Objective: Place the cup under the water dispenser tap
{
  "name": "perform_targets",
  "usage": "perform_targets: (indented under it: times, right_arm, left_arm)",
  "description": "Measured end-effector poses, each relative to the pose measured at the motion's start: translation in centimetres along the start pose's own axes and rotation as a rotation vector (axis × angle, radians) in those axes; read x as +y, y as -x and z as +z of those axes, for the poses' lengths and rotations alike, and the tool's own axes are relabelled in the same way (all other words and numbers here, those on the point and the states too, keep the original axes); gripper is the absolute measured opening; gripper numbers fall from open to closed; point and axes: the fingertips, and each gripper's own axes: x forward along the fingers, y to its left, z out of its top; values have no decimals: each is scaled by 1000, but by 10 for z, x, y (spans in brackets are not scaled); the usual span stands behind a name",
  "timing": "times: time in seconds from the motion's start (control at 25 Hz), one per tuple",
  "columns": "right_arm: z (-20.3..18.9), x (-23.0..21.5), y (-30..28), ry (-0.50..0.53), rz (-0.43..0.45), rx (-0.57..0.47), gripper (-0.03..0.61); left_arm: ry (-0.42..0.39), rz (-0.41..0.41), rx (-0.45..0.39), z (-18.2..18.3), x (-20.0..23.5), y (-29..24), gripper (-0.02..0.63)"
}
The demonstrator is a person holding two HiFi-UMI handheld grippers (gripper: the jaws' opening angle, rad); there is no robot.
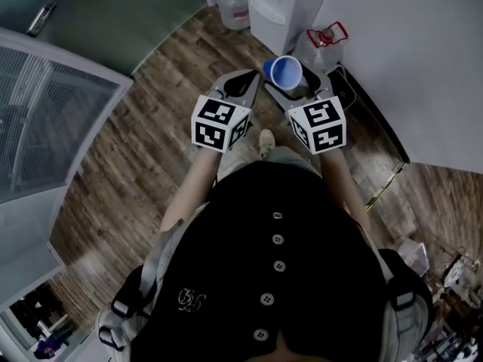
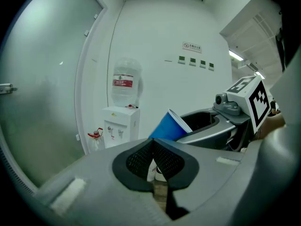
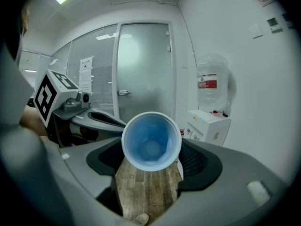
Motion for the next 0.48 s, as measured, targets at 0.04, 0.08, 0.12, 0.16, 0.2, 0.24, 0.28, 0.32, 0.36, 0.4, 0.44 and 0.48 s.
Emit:
perform_targets:
  times: [0.04, 0.08, 0.12, 0.16, 0.2, 0.24, 0.28, 0.32, 0.36, 0.4, 0.44, 0.48]
  right_arm:
    - [5, -5, -8, 9, 4, -2, 356]
    - [10, -11, -17, 15, 7, -4, 356]
    - [15, -18, -24, 19, 9, -6, 356]
    - [18, -24, -31, 22, 11, -6, 356]
    - [20, -31, -37, 25, 14, -4, 356]
    - [21, -38, -43, 30, 16, 1, 356]
    - [23, -45, -50, 34, 20, 5, 356]
    - [24, -52, -56, 37, 24, 9, 356]
    - [26, -58, -62, 39, 29, 12, 356]
    - [28, -65, -68, 42, 32, 13, 356]
    - [30, -71, -74, 45, 33, 15, 356]
    - [32, -77, -79, 49, 34, 18, 356]
  left_arm:
    - [0, 3, -3, 5, 7, -7, 0]
    - [1, 7, -6, 10, 15, -14, 0]
    - [2, 11, -8, 14, 22, -22, 0]
    - [3, 14, -10, 18, 29, -29, 0]
    - [4, 17, -11, 21, 35, -36, 0]
    - [6, 20, -12, 24, 42, -44, 0]
    - [8, 23, -12, 28, 49, -51, 0]
    - [10, 26, -14, 31, 56, -58, 0]
    - [10, 27, -15, 35, 62, -65, 0]
    - [9, 28, -17, 38, 68, -72, 0]
    - [7, 27, -18, 41, 72, -79, 0]
    - [7, 25, -19, 43, 75, -85, 0]
